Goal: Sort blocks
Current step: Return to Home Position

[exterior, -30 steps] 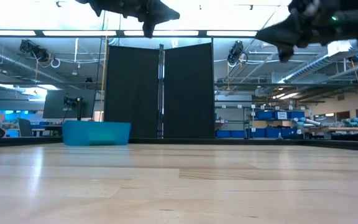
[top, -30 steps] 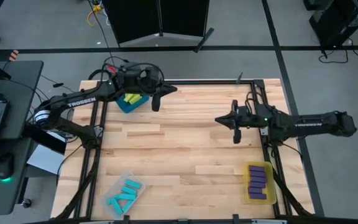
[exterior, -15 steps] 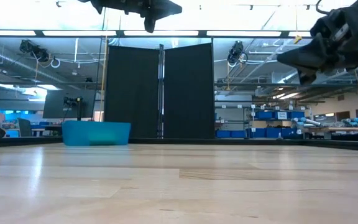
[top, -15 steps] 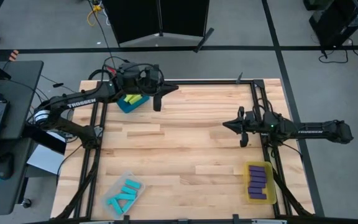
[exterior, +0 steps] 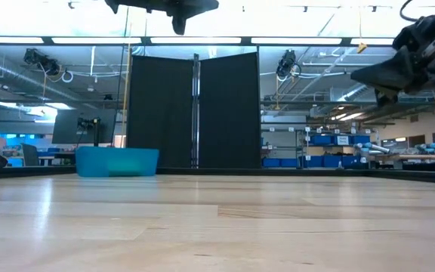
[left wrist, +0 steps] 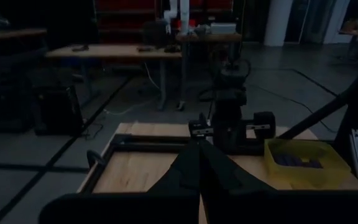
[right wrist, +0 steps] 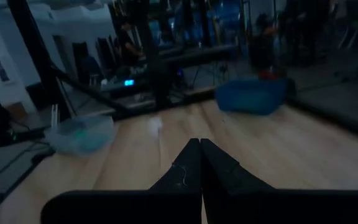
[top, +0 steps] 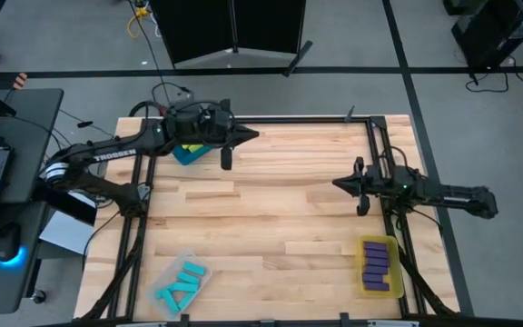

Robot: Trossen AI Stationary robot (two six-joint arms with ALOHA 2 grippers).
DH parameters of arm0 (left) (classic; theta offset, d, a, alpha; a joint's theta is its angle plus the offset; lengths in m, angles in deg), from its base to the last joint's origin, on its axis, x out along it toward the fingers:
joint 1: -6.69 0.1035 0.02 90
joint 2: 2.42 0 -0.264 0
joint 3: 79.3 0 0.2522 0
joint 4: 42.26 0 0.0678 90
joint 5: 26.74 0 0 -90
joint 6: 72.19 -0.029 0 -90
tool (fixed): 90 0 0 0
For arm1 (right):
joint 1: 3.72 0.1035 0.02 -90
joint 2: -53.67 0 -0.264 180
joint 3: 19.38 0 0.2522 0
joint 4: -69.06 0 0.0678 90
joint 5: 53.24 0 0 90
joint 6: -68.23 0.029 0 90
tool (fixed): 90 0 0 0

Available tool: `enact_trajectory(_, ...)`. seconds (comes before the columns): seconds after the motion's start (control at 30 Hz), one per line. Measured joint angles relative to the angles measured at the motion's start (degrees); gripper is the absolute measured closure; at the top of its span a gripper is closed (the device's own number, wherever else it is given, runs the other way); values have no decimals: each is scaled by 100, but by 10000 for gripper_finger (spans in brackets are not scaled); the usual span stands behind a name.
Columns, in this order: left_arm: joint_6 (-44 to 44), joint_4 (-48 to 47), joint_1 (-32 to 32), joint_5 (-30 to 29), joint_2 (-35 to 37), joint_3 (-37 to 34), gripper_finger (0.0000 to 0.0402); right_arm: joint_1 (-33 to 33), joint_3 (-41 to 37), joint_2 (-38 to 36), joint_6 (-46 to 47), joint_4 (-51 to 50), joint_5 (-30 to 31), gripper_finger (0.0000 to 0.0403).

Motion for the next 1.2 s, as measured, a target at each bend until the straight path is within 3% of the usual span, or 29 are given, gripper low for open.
enact_trajectory(0.33, -95, 623, -147, -301, 1138, -1441, 400, -3, 1, -193, -207, -24, 98, 400)
enact_trajectory(0.7, -86, 1252, -747, -1333, 3167, -3622, 400, -5, 1, -187, 180, -32, 194, 392)
enact_trajectory(1.2, 104, 1152, -1255, -1545, 5811, -5730, 398, -75, 1, -105, -2028, -27, 215, 385)
